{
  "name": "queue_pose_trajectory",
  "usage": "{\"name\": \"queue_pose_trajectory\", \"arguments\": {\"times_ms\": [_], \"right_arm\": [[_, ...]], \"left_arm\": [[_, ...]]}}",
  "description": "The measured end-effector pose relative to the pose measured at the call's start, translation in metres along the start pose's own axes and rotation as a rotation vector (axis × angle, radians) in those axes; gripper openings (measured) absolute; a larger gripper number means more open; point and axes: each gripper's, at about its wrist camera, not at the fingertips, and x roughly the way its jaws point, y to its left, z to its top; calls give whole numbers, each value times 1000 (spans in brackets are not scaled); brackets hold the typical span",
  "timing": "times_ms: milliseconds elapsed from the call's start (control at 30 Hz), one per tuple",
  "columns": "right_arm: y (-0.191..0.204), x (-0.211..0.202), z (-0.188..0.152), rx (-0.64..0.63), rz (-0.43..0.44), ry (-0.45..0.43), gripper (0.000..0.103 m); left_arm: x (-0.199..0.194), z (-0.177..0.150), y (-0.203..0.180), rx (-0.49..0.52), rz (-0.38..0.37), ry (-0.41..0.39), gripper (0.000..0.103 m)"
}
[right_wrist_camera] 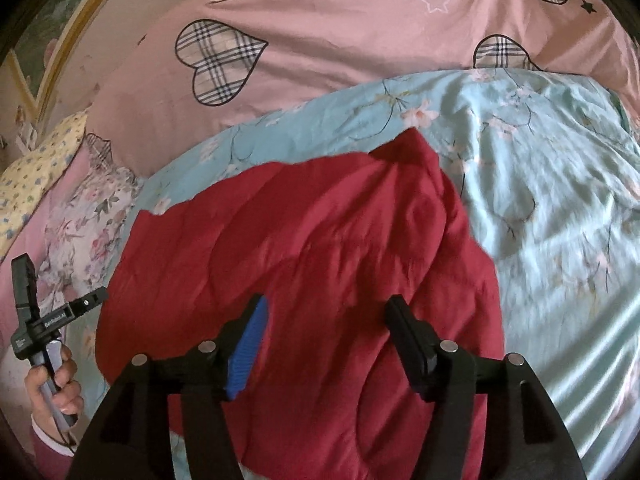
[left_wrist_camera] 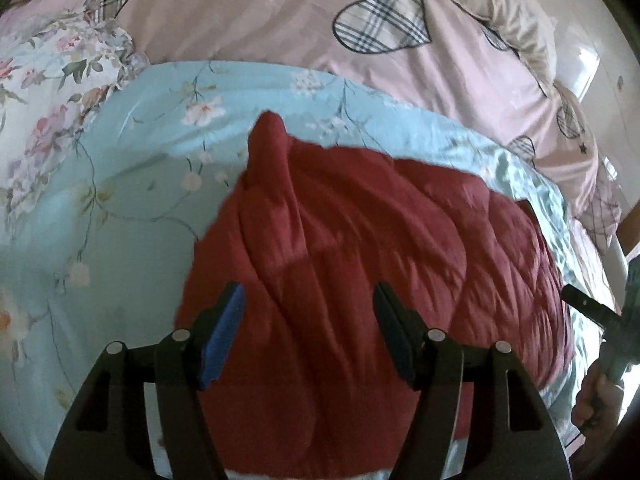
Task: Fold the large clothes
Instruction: 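Press and smooth the folded red coat flat with both grippers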
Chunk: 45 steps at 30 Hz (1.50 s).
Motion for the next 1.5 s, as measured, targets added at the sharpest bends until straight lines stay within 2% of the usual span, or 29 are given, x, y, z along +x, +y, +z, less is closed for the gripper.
{"name": "queue_pose_trajectory", "arguments": {"times_ms": [133,333,600,667,767,900,967,1167,1500], "right_arm": [[11,-10,-13,-30,-13,-10,65],[37,-21,-33,-103,-40,-28,72],[66,-14,-53,-173,-35,-13,76],[69,-8,-55,-189,-59,-4,76],[65,0,-58,-194,-135,4,76],[45,6,-57,-158,-172,13,76],[37,9,-57,-139,-178,13,76],[24,17,-54,-109,-189,9,79],[3,30,-46,-42,-155,9,81]], "left_arm": [[-10,-17,-12,15,-26,6,66],[-19,-38,-34,41,-44,20,66],[-23,-55,-53,66,-49,37,66],[-22,-58,-58,81,-35,40,72],[-14,-61,-61,95,-3,54,72],[-4,-61,-67,126,33,58,75],[1,-60,-70,138,37,59,82],[26,-50,-75,164,53,62,90],[45,-39,-76,165,58,77,94]]}}
